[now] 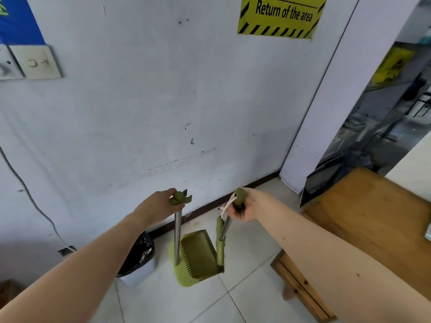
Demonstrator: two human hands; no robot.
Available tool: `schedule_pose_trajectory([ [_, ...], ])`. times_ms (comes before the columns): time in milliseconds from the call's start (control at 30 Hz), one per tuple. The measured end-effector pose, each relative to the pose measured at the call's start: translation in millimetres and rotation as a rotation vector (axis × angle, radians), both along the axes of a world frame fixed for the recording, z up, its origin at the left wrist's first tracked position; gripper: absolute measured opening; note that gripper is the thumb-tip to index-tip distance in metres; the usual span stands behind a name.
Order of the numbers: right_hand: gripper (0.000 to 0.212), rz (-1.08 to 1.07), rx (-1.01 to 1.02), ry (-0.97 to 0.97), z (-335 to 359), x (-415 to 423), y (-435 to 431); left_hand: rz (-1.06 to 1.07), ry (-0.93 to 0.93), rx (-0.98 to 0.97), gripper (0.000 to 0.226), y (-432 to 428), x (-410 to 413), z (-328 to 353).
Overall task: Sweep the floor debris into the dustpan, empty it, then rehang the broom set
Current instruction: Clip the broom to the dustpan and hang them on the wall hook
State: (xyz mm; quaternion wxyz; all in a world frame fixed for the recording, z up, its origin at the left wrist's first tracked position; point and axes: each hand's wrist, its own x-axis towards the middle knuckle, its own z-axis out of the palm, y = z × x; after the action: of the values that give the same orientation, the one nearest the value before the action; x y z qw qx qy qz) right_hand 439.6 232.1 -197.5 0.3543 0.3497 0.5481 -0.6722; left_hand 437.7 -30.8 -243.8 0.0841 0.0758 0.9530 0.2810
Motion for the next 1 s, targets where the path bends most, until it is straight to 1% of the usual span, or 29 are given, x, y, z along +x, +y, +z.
schedule_pose_trajectory([
  [67,0.034,0.096,0.004,-0.019,0,-8,-2,-0.071,0.052,-0.079,0.021,5,-11,2],
  [167,0.04,0.313,0.093,-0.01,13,-23,-8,-0.178,0.212,-0.215,0.021,15,-28,8],
  [200,0.041,0.349,0.113,0.005,19,-31,-10,-0.216,0.269,-0.236,0.02,20,-34,10],
  [300,0.041,0.397,0.115,0.035,42,-53,-12,-0.338,0.404,-0.282,0.017,36,-50,19],
  [367,0.041,0.441,0.127,0.043,57,-66,-13,-0.377,0.465,-0.343,0.016,48,-61,25],
  [467,0.04,0.442,0.128,0.083,84,-88,-13,-0.4,0.463,-0.421,0.017,63,-79,34],
  [533,0.036,0.44,0.104,0.133,105,-103,-9,-0.417,0.498,-0.494,0.022,71,-89,39],
  [600,0.036,0.462,0.078,0.198,126,-121,-4,-0.399,0.561,-0.554,0.024,77,-102,45],
  [667,0.03,0.519,0.068,0.27,145,-137,-2,-0.353,0.606,-0.547,0.028,81,-116,54],
  [767,0.023,0.62,0.06,0.369,172,-164,0,-0.322,0.668,-0.532,0.041,96,-141,73],
  [833,0.022,0.672,0.038,0.425,188,-182,0,-0.254,0.639,-0.508,0.055,108,-158,88],
  [900,0.025,0.699,-0.006,0.449,205,-202,4,-0.138,0.598,-0.444,0.067,118,-177,103],
  [933,0.026,0.712,-0.013,0.455,213,-213,8,-0.092,0.617,-0.429,0.069,121,-188,110],
  [1000,0.029,0.727,0.034,0.474,228,-234,18,-0.054,0.637,-0.433,0.066,123,-205,122],
])
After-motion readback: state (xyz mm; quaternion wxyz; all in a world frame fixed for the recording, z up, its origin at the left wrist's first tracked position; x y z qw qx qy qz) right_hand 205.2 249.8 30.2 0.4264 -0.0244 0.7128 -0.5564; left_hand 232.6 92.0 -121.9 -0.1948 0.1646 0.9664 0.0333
